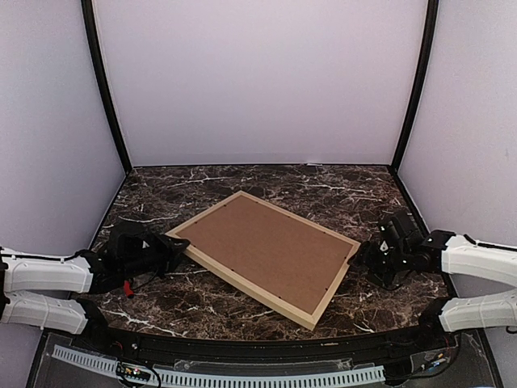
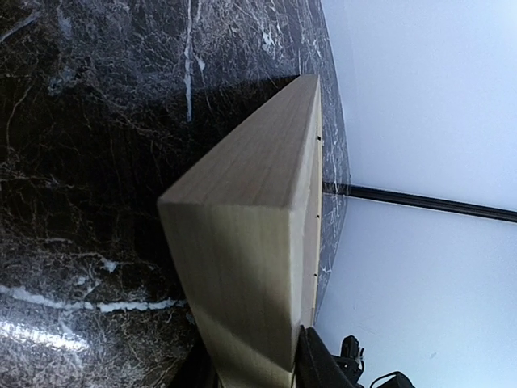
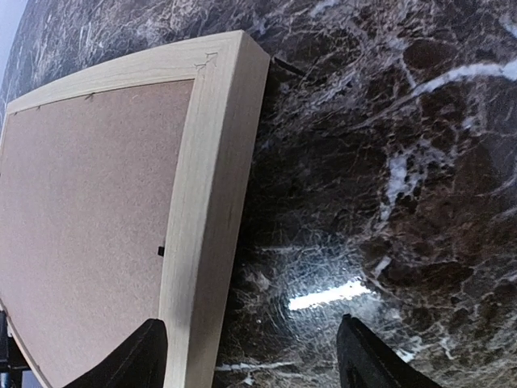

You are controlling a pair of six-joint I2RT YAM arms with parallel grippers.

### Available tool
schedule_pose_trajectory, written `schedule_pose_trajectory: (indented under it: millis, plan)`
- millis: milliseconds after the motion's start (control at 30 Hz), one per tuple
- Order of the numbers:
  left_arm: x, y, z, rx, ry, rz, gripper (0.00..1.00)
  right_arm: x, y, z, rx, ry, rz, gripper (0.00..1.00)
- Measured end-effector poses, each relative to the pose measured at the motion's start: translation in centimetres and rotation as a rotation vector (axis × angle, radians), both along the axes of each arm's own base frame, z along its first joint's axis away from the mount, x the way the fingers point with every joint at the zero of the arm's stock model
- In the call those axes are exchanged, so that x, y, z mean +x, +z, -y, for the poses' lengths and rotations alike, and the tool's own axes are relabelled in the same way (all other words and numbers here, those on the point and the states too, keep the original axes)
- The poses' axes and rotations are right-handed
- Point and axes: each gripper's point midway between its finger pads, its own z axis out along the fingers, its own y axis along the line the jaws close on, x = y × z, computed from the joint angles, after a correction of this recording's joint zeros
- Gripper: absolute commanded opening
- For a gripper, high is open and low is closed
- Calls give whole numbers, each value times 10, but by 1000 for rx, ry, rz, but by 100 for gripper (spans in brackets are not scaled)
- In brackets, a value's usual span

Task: Take the photo out of the frame
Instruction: Place the photo frame at the center of the board.

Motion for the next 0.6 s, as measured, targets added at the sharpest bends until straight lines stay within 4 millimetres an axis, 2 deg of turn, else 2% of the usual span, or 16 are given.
schedule_pose_trajectory:
  millis: [233,367,600]
  plan:
    - [-2,-17,-4,50,-2,-24,5,8,-18,-24,60,58,-40,64]
    - [-5,-29,-8,86,-1,-42,5,11,-22,-29,57,85,-49,54]
    - [-11,-53,-15,160,-10,-95,4,17,-22,-34,37,111,-54,29]
